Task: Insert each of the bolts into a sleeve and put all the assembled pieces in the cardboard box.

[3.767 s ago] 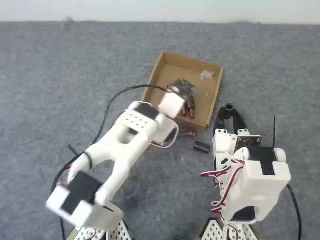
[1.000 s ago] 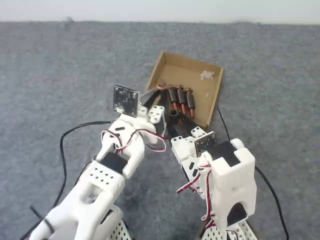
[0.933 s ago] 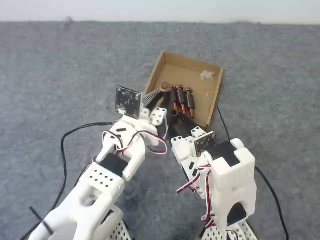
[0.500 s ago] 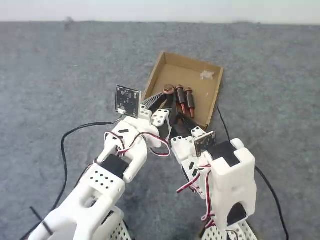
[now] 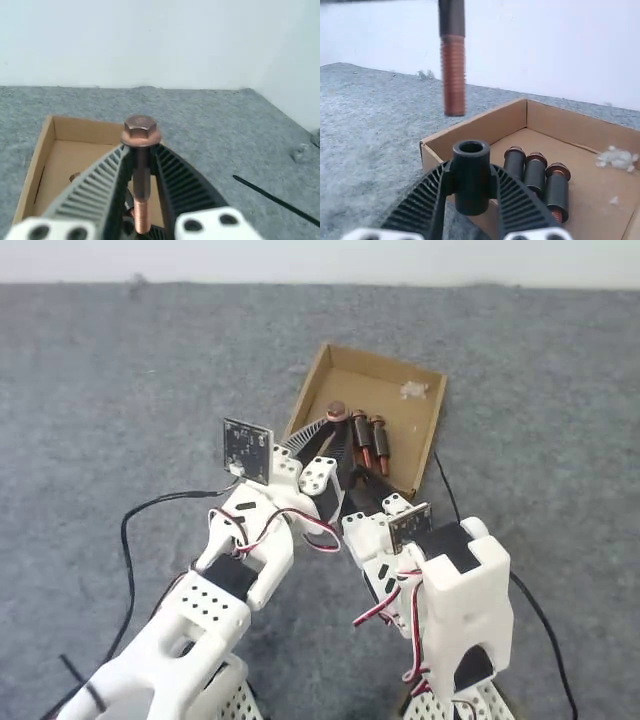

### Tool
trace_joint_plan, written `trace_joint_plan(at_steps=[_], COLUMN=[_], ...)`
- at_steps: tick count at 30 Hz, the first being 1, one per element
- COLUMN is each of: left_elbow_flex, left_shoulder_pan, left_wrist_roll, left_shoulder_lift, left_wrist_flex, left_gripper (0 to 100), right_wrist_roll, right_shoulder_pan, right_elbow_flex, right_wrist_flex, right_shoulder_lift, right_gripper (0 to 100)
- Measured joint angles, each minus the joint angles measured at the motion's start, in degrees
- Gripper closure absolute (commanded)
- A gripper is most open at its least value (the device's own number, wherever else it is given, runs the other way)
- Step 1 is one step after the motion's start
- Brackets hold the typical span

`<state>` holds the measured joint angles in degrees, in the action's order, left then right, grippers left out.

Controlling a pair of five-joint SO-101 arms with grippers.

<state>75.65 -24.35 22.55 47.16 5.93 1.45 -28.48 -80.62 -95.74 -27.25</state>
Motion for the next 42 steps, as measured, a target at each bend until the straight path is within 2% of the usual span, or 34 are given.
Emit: trace_joint_plan(at_steps=[4, 11, 21, 26, 42], left_elbow_flex=[0.1, -3.5, -3.8, -3.8, -3.7], left_shoulder_pan=[0.0, 1.8, 1.8, 1.8, 1.8], left_wrist_roll=[0.0, 0.0, 0.0, 0.0, 0.1], left_shoulder_lift=[-0.7, -12.0, -12.0, -12.0, -13.7], left_wrist_flex=[1.1, 1.3, 1.5, 5.6, 5.9], left_gripper=[99, 99, 99, 99, 99], right_wrist_roll=[0.0, 0.0, 0.0, 0.0, 0.0], right_shoulder_pan=[0.0, 0.0, 0.1, 0.1, 0.0], right_elbow_flex=[0.0, 0.0, 0.0, 0.0, -0.5], right_wrist_flex=[0.0, 0.0, 0.0, 0.0, 0.0], right_shoulder_lift=[0.0, 0.0, 0.0, 0.0, 0.0], right_gripper=[99.2, 99.2, 99.2, 99.2, 99.2])
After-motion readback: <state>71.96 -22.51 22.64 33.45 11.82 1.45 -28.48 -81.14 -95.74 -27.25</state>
